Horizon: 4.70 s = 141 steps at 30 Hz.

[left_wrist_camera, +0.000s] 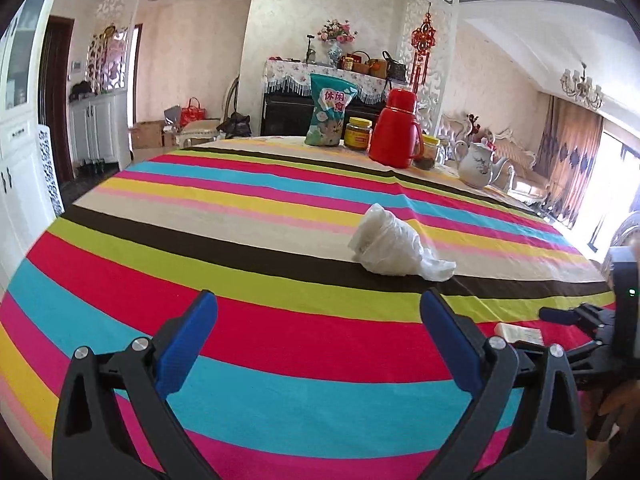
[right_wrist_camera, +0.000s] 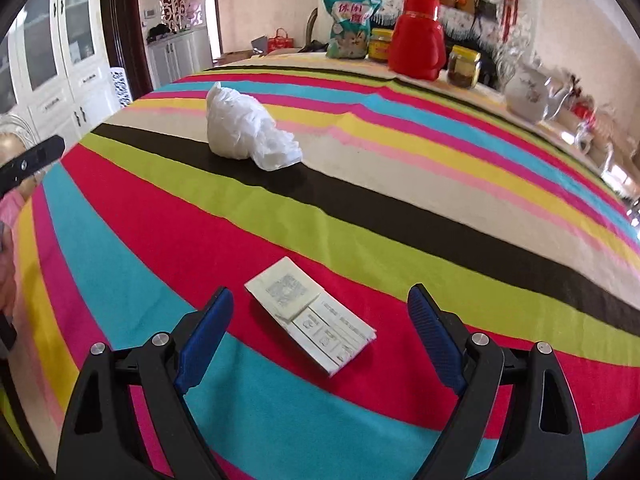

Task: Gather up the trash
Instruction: 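Lower the right tool onto the white paper card and grasp it, then grasp the white plastic bag with the left tool, then lift the plastic bag and paper card and carry both tools toward the bin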

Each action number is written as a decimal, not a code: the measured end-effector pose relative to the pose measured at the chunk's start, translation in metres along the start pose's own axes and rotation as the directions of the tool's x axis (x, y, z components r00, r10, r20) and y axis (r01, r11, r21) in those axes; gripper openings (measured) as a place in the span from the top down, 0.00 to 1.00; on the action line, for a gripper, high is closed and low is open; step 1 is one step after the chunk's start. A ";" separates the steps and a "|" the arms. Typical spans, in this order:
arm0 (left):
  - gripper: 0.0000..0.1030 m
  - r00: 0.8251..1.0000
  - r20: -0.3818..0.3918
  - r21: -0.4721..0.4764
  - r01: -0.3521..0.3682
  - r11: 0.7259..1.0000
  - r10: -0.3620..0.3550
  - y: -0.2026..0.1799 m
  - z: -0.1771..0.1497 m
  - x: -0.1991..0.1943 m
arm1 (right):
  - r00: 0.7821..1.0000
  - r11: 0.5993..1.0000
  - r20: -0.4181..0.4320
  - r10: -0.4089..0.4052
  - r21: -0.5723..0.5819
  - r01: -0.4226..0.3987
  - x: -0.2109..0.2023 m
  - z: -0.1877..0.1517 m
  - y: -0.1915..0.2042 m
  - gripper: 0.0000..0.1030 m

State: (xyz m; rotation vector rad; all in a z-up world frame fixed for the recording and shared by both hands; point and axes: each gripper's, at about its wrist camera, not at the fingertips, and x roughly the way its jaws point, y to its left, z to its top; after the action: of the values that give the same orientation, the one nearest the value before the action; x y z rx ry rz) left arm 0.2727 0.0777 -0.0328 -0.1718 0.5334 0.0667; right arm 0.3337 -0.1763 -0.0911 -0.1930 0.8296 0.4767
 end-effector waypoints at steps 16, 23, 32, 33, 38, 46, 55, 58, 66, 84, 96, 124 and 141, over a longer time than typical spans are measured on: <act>0.05 0.997 -0.070 0.127 0.028 0.992 -0.020 -0.032 -0.013 0.015 | 0.995 0.995 -0.041 0.094 -0.023 -0.095 -0.014 -0.013 0.009 0.49; 0.05 0.994 -0.103 0.127 0.037 0.991 -0.024 -0.030 -0.016 0.023 | 0.998 0.993 -0.054 0.027 -0.114 -0.033 -0.007 -0.014 0.029 0.67; 0.05 0.981 -0.176 0.093 0.101 0.990 -0.084 -0.031 -0.020 0.029 | 0.999 0.995 0.047 0.014 -0.096 -0.009 -0.027 -0.010 0.041 0.70; 0.05 0.979 -0.181 0.086 0.107 0.991 -0.090 -0.031 -0.020 0.029 | 0.998 0.996 0.060 0.003 -0.088 0.002 -0.029 -0.010 0.043 0.70; 0.05 0.974 -0.220 0.095 0.077 0.992 -0.055 -0.038 -0.019 0.036 | 0.994 0.999 0.105 -0.033 -0.006 0.034 -0.036 -0.009 0.036 0.69; 0.06 0.973 -0.230 0.022 -0.004 1.000 0.009 -0.057 0.013 0.085 | 0.986 0.995 0.157 -0.056 0.085 0.043 -0.043 -0.006 0.016 0.69; 0.06 0.962 -0.260 -0.027 -0.094 0.995 0.084 -0.078 0.033 0.150 | 0.984 0.992 0.163 -0.073 0.111 0.055 -0.040 -0.006 0.007 0.69; 0.06 0.961 -0.260 -0.042 -0.105 0.994 0.091 -0.085 0.039 0.162 | 0.984 0.990 0.163 -0.074 0.127 0.054 -0.039 -0.007 0.004 0.69; 0.63 0.950 -0.308 -0.009 -0.059 0.998 0.053 -0.086 0.034 0.179 | 0.985 0.991 0.155 -0.073 0.126 0.054 -0.035 -0.009 0.002 0.69; 0.68 0.968 -0.228 0.256 0.167 0.952 -0.108 -0.078 -0.024 -0.006 | 0.987 0.995 0.151 -0.045 0.096 0.030 -0.034 -0.008 0.013 0.69; 0.67 0.994 -0.096 0.246 0.080 0.966 -0.058 -0.064 -0.036 -0.026 | 0.986 0.997 0.160 -0.043 0.066 0.033 -0.036 -0.009 0.026 0.69; 0.67 0.991 -0.111 0.246 0.104 0.964 -0.078 -0.058 -0.041 -0.021 | 0.987 0.998 0.159 -0.033 -0.039 0.040 -0.038 -0.010 0.051 0.69; 0.67 0.995 -0.096 0.237 0.064 0.969 -0.042 -0.052 -0.032 -0.020 | 0.992 1.000 0.129 0.012 -0.023 -0.009 -0.057 0.000 0.081 0.69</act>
State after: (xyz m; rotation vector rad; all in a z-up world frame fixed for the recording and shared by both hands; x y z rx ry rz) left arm 0.2448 0.0203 -0.0425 0.0472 0.6217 -0.0584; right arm 0.2620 -0.1241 -0.0468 -0.1764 0.6994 0.5029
